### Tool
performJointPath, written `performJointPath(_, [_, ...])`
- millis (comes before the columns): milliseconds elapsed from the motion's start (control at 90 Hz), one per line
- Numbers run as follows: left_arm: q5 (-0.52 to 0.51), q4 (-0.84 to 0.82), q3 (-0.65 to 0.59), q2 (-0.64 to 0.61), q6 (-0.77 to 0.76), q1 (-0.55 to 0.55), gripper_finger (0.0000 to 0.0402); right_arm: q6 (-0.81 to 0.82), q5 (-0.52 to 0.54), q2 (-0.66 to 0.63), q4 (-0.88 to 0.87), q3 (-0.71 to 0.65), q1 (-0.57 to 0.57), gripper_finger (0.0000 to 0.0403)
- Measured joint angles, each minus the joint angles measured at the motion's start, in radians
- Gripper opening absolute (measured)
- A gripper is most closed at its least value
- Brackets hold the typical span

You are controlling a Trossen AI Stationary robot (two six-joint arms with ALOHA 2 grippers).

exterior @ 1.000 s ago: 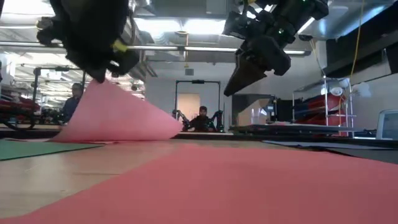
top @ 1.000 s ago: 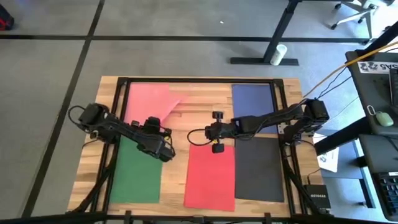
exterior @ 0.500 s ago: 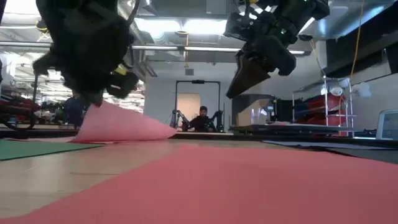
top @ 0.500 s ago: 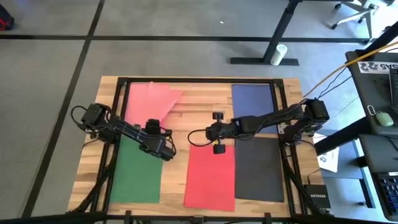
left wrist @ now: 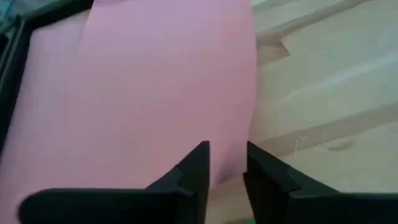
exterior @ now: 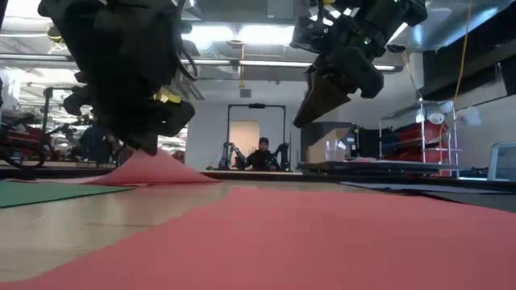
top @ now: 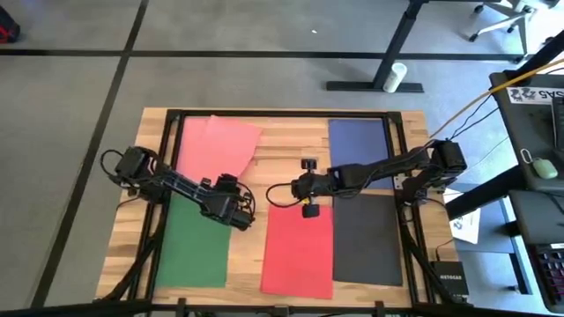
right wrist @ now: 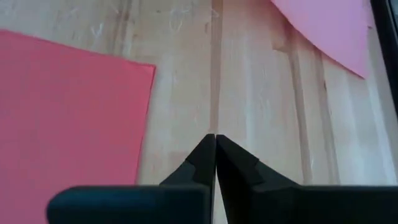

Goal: Organize paper
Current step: Stack the pink paper on top of the pink paper

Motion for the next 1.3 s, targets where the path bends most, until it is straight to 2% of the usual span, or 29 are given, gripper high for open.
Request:
performJointPath(178, [0.006,-0.001,0.000,0.000,-0.036,-0.002,0.0148,0.002,0.000,0.000,-0.004,0.000,0.000,0.0001])
performJointPath(367, [0.075,-0.004,0.000,0.000,-0.036,-0.002,0.0182,0.003,-0.018,0.000,-0.004,0.000,0.000,0.0001])
performJointPath(678, [0.087,0.053,0.000,0.000,-0.035,-0.019,0.0209,0.003,-0.018,0.000,-0.004,0.000,0.000,0.0001])
performJointPath(900, [0.087,0.211,0.000,0.000,0.002,-0.050,0.0217,0.003,-0.018,0.000,-0.001,0.000,0.000,0.0001])
performJointPath(1011, [0.086,0.334,0.000,0.002,0.151,-0.013,0.0214,0.000,-0.018,0.000,0.004,0.000,-0.001,0.0001])
performJointPath(1100, [0.122,0.461,0.000,0.006,0.399,0.057,0.0197,0.000,-0.018,0.000,0.011,0.000,-0.001,0.0001])
performJointPath(1189, [0.159,0.592,0.000,0.006,0.614,0.151,0.0165,0.000,-0.018,0.000,0.011,0.000,-0.003,0.0001])
performJointPath(1300, [0.153,0.652,0.000,0.006,0.793,0.274,0.0104,0.000,-0.018,0.000,0.002,0.000,-0.003,0.0001])
